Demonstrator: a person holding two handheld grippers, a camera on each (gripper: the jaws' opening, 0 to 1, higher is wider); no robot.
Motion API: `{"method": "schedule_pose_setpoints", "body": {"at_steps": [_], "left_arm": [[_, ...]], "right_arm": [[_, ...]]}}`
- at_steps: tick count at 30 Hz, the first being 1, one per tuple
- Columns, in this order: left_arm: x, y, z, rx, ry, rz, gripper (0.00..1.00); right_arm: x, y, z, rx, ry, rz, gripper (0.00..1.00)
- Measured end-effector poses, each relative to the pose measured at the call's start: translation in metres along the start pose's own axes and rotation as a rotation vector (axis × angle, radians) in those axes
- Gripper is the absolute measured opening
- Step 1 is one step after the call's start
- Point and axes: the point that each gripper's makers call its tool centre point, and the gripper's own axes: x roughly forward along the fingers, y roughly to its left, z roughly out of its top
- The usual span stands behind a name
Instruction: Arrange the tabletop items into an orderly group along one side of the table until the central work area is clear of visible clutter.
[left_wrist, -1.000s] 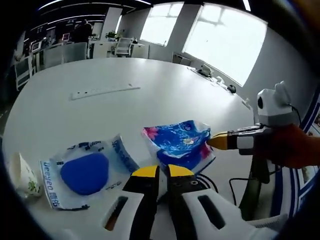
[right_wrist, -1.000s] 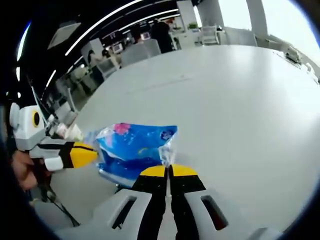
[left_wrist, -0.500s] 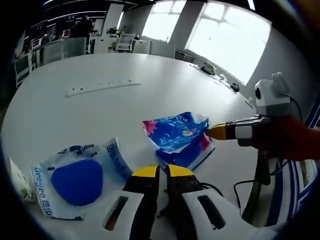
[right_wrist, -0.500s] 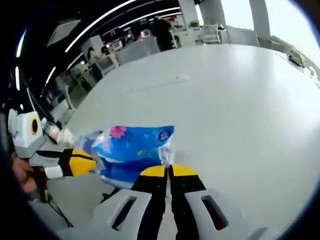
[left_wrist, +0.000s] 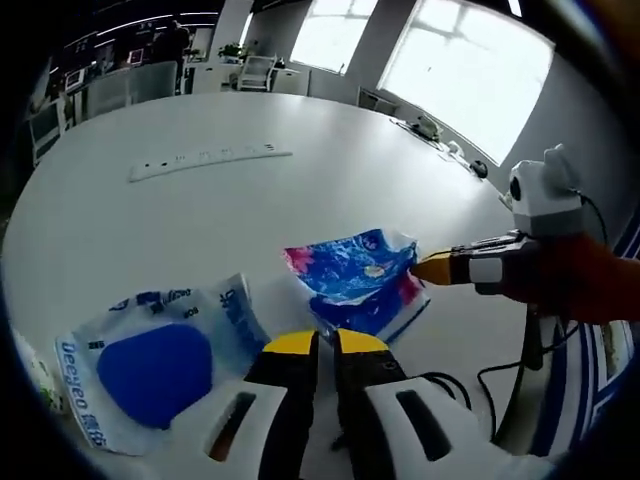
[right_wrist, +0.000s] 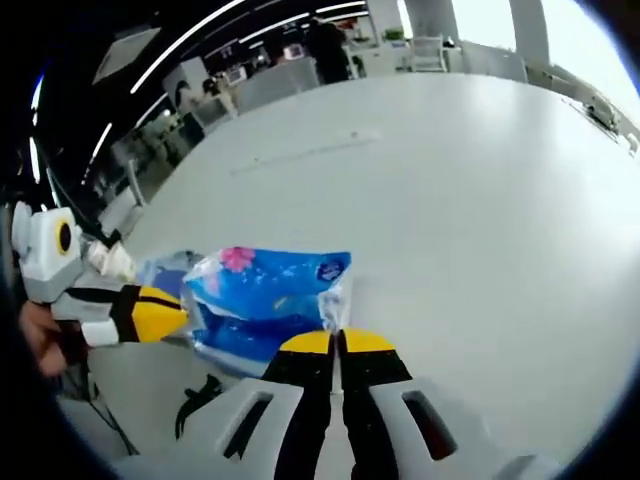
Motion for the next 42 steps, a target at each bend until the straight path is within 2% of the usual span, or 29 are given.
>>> {"method": "schedule_pose_setpoints", "body": {"at_steps": [6,12,18,26,34,42], "left_arm": [[0.007,0.004,-0.004,-0.006,0.021,0.007,0.05],[0.011,0.006,-0.01,0.006,0.043,0.01,0.04],[0.01,0.006,-0.007,0.005,0.041,0.012,0.04],[0.011,0.008,-0.007,0.003,0.049,0.016,0.04],[0.002,0.006,-0.002,0.012,0.028,0.015,0.08],[-0.011,0.008,-0.006,0.008,0.019,0.019,0.08]], "right_arm": [[0.01,-0.003,0.002,0.007,0.008,0.002,0.0],[0.019,-0.005,-0.004,-0.038,0.035,0.015,0.0],[0.019,-0.005,0.0,-0.11,0.034,0.029,0.0],[0.019,-0.006,-0.001,-0.113,0.035,0.031,0.0],[0.017,-0.006,-0.003,-0.142,0.052,0.024,0.04],[0.009,-0.006,-0.003,-0.146,0.051,0.017,0.1]]}}
